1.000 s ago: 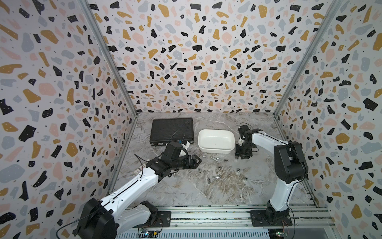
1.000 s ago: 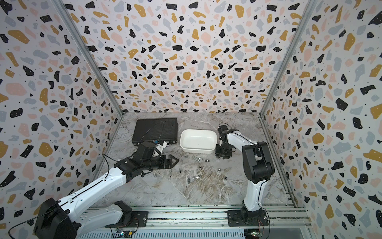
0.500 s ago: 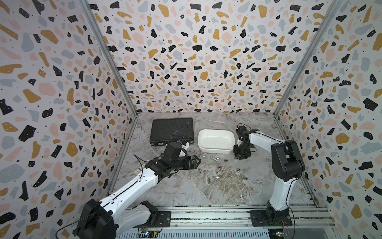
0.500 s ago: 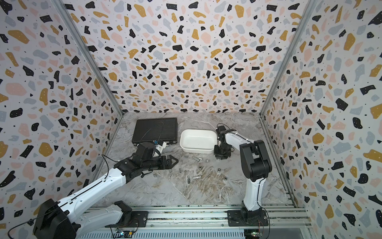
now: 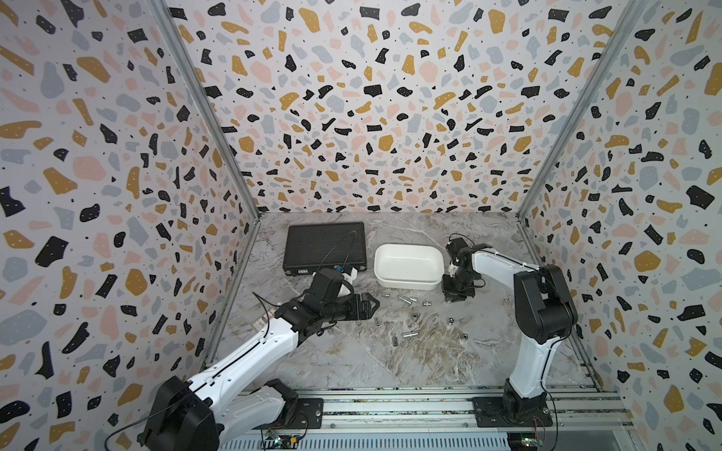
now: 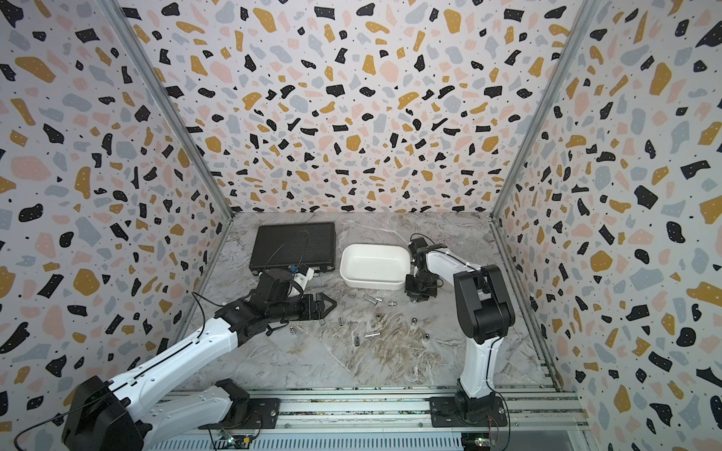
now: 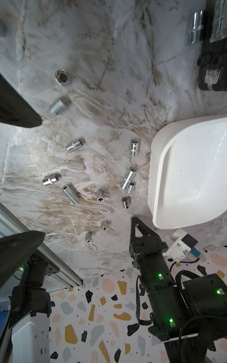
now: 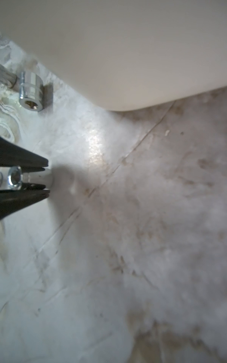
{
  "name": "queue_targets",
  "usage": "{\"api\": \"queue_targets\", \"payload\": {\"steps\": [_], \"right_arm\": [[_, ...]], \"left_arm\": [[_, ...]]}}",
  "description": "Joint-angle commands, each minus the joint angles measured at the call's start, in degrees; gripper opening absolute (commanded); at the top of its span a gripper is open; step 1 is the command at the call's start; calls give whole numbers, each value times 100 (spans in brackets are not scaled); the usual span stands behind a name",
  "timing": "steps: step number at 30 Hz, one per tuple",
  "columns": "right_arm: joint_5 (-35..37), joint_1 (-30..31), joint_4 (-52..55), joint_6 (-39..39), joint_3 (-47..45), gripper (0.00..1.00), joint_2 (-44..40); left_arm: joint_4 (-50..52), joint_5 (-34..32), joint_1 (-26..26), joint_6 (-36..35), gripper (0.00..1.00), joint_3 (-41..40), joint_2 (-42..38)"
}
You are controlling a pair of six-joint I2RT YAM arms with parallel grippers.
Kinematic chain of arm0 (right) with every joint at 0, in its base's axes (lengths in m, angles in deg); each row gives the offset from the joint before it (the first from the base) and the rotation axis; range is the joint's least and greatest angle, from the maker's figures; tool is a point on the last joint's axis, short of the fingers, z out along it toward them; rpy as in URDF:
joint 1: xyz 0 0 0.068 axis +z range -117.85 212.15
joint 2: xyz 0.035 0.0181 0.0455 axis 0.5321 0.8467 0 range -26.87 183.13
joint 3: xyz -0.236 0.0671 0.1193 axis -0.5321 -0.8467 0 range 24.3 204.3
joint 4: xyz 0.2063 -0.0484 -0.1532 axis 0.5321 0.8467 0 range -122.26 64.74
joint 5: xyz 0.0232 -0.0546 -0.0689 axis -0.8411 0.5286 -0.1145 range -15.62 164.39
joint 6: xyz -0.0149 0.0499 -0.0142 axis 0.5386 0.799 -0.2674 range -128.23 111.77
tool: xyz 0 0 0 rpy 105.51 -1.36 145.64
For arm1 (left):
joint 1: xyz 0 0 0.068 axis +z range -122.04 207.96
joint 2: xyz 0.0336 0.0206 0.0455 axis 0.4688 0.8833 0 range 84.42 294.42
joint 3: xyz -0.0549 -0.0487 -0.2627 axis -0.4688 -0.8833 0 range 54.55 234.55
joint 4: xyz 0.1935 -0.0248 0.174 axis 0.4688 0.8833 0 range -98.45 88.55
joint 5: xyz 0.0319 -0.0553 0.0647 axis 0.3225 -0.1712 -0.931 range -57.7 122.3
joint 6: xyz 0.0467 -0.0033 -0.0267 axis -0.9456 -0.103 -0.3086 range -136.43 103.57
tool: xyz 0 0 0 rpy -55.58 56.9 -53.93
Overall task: Put the socket on the desktop into the storage box
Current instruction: Pick up the socket head at the center of the board.
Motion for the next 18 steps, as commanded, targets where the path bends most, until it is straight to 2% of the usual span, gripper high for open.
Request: {"api": "queue_targets", "payload": {"steps": [1,10,18], "right_arm": [[107,28,302,-70,-18,13,-578],[20,37,697,-174,432,13,-1010],[-68,67,884,-159,1302,13,-591]], "left_arm": [[-30,-253,-32,60,86,-19,-60],[348,-674,25,83,85,243,204],[597,-949,151,170,85,239,104]]}}
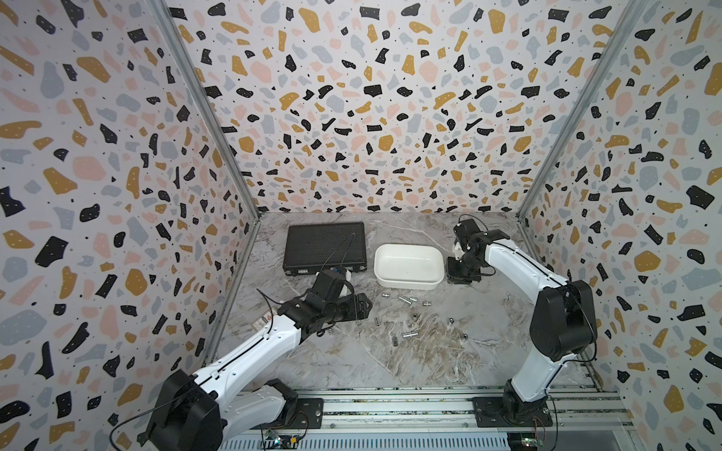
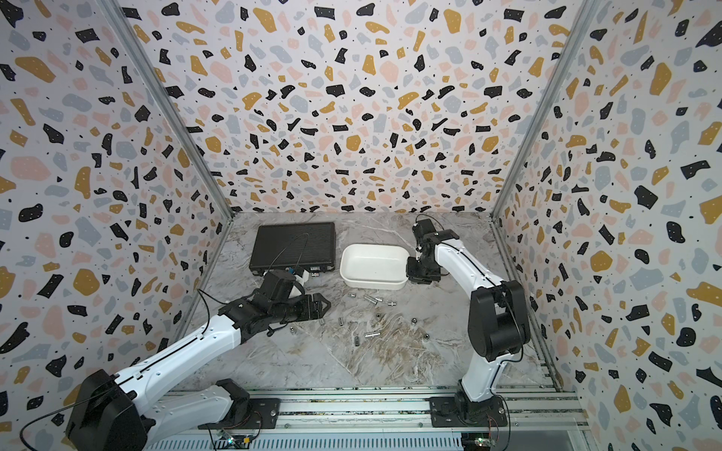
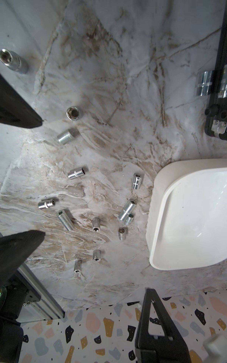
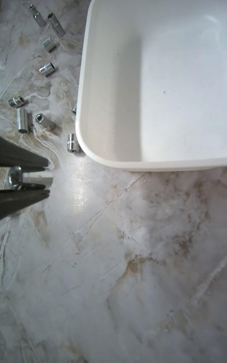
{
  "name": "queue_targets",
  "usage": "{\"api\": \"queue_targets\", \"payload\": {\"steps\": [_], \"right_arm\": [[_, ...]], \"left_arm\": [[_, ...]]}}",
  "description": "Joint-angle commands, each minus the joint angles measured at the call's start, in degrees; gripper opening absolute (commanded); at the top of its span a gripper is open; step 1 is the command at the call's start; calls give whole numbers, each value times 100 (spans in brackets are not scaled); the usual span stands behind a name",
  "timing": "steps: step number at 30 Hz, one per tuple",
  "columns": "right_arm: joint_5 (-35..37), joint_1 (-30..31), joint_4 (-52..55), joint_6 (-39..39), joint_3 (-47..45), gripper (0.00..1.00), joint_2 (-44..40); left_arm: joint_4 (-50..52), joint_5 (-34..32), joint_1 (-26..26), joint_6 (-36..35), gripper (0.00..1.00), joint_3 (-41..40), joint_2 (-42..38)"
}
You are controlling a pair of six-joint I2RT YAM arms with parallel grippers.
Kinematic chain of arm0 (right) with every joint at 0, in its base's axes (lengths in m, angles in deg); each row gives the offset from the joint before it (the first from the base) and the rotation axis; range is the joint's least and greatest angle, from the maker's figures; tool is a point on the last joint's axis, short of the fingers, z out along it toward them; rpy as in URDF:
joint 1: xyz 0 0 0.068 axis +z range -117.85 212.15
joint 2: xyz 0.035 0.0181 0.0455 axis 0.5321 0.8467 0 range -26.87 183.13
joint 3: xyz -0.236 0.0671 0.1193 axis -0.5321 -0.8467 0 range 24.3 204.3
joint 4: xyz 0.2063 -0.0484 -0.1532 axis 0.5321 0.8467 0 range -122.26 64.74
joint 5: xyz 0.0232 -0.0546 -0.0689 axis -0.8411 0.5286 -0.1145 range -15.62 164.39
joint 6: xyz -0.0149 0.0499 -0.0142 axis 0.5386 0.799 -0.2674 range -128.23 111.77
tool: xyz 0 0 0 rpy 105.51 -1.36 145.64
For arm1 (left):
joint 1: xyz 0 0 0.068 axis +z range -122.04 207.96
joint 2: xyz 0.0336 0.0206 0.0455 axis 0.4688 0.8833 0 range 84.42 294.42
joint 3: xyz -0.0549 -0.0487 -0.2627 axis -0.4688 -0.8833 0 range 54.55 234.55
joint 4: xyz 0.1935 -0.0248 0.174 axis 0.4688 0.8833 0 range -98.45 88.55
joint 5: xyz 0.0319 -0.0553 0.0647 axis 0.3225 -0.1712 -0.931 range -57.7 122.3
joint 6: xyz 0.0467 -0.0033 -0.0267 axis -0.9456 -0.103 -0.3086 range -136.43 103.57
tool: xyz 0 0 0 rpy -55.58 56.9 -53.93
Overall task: Put the socket on the desktop into the storage box
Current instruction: Pick up the socket head at the center of the board, then place the socket head in the storage box.
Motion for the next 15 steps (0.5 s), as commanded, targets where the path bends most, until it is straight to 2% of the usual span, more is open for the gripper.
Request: {"api": "queue_targets", "payload": {"steps": [1,15], "right_arm": [[-47,72,249,-11,444,13,252],[-188,329,430,59,1948,13,1639]], "left_arm": [[172,-238,95,36,85,194,-112],[520,-280,633,96,85,-91,-545]]}}
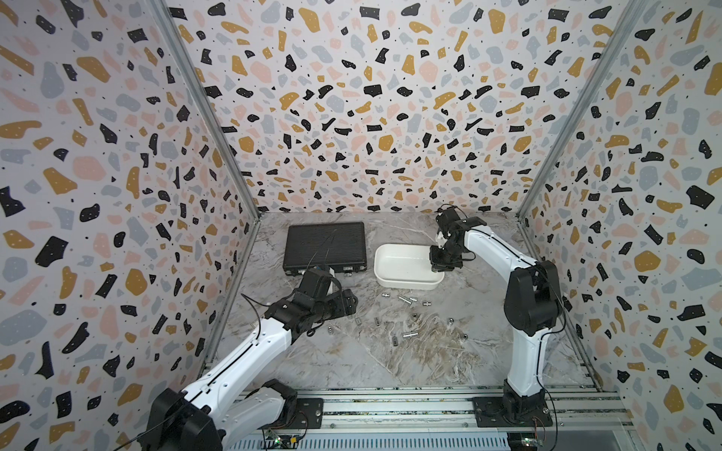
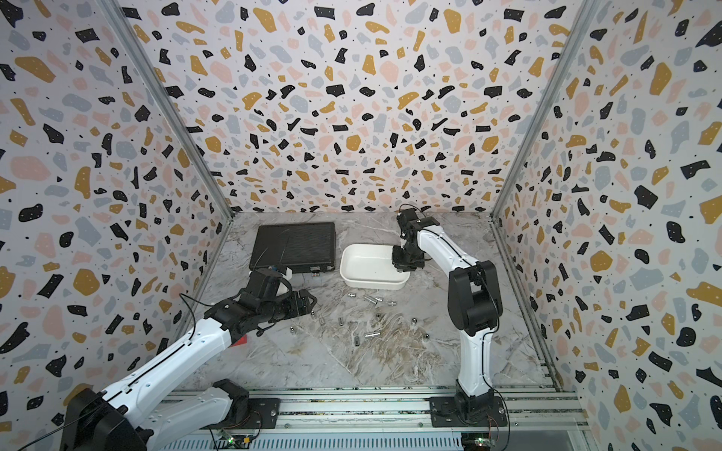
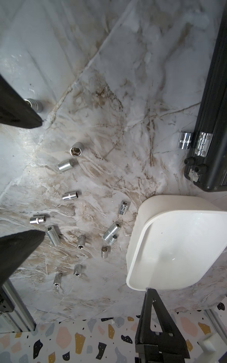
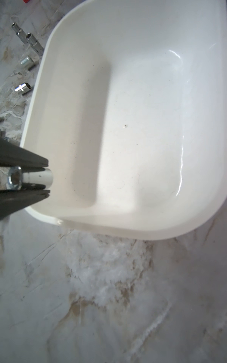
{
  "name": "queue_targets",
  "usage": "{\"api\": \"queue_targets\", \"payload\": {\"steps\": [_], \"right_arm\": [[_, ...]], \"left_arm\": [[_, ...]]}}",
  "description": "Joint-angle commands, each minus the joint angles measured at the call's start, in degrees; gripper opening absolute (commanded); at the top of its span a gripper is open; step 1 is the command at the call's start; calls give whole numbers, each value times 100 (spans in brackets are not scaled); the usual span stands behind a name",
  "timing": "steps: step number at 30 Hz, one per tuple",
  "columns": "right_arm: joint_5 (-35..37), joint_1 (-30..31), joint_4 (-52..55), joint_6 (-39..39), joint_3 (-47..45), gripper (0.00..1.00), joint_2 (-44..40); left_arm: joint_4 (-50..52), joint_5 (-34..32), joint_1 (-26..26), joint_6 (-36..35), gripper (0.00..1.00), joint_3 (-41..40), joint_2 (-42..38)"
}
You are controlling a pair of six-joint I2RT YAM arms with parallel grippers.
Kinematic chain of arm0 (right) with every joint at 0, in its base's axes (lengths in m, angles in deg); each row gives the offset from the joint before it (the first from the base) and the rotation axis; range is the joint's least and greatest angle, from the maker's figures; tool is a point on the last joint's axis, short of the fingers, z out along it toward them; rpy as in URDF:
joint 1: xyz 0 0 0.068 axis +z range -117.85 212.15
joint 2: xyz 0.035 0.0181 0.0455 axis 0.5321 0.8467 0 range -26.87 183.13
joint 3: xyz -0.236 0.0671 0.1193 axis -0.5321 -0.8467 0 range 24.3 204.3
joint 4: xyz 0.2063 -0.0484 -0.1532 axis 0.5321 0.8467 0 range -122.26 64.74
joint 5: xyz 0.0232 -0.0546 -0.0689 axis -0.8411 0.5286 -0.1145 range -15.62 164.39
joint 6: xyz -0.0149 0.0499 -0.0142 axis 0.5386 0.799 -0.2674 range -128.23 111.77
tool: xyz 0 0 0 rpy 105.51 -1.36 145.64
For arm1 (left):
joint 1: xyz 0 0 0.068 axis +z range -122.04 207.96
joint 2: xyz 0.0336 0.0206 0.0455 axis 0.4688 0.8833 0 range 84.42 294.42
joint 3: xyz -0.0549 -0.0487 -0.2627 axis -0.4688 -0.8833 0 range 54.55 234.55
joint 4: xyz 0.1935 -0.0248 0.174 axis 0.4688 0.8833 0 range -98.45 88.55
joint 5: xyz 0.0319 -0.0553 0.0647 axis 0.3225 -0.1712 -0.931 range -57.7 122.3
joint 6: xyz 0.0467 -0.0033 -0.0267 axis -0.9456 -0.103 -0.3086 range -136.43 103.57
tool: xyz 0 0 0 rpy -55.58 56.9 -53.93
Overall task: Put the socket on the desktop into the storage box
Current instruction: Place the socket head in the storage box.
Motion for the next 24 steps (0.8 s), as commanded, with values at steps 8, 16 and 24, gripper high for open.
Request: {"api": "queue_targets", "payload": {"steps": [8,16,24], "right_arm": [[-70,108,345,50,767,14,684],[-70,118,367,23,870,21,892],[-44,134,367,15,857,34,772]], "left_arm": [[101,-39,159,94,85,-212,-162],[208,-83,236,107,84,-258,-220],[238,-94,262,143,84,-280,-215]]}}
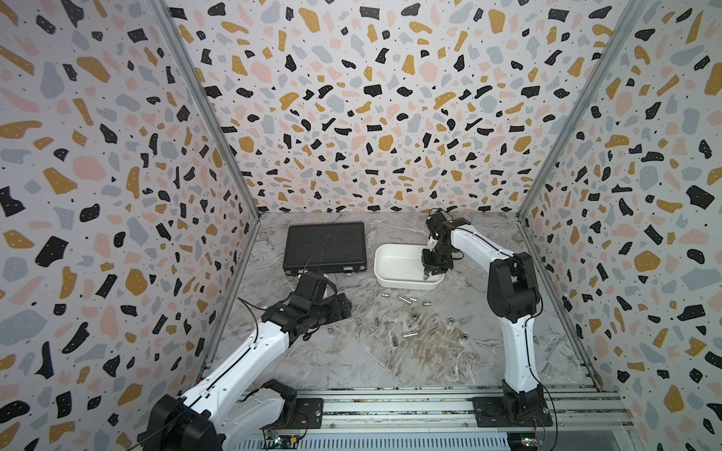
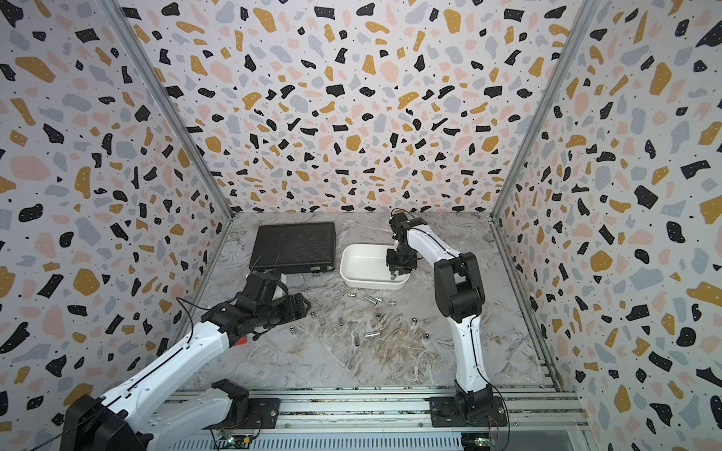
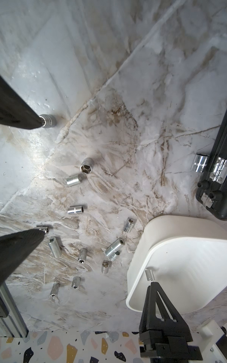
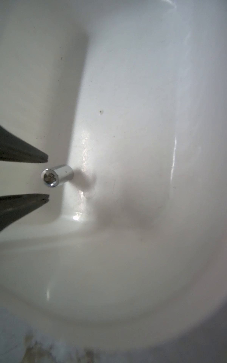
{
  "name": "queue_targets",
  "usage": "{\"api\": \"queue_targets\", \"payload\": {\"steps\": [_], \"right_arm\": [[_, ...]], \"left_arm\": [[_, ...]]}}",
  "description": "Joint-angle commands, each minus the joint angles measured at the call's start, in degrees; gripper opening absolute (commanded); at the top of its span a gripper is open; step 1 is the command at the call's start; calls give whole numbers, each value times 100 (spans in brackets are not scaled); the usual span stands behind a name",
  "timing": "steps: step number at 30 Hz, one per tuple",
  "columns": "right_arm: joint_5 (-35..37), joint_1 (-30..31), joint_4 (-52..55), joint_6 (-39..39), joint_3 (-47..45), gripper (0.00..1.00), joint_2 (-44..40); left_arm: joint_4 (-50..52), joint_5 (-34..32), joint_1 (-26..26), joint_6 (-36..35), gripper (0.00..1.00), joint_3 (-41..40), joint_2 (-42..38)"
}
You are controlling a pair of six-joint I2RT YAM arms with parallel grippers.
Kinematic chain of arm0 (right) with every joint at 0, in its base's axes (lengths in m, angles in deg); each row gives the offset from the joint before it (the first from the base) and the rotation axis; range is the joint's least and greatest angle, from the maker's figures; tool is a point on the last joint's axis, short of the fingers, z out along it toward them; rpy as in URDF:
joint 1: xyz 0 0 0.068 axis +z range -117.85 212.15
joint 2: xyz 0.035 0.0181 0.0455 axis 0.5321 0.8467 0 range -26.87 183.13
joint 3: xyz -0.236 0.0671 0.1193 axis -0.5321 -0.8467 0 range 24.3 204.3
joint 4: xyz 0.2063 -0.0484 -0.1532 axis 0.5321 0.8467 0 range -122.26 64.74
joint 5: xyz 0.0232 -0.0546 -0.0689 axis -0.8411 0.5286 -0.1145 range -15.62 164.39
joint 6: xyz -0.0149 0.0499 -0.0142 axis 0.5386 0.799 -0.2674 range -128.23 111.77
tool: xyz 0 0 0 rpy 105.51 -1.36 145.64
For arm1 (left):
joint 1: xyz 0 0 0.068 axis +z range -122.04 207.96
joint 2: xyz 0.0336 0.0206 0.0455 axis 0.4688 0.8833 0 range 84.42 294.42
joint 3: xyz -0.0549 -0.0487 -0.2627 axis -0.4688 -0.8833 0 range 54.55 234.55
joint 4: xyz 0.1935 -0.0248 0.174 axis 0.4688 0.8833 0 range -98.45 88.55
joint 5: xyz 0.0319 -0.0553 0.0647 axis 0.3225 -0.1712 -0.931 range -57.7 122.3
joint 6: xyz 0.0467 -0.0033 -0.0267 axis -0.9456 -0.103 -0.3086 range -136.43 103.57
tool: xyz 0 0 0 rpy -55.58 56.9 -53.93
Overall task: Put the socket on the desktop into the storage box
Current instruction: Place the socket head in the storage box.
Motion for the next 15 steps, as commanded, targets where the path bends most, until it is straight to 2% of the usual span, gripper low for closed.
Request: {"api": "queue_targets", "payload": {"steps": [1,10,15], "right_arm": [[9,43,180,6,193,34,-224],[26,78,168,-44,-9,34,-635],[70,96,110,-66,-337,36,-1055]], "left_arm": [[-1,-91,44,39,83,-57,-96],[13,-4,50,6,83,-40,-55],[-135,425,61,-152,83,-14,64]]}}
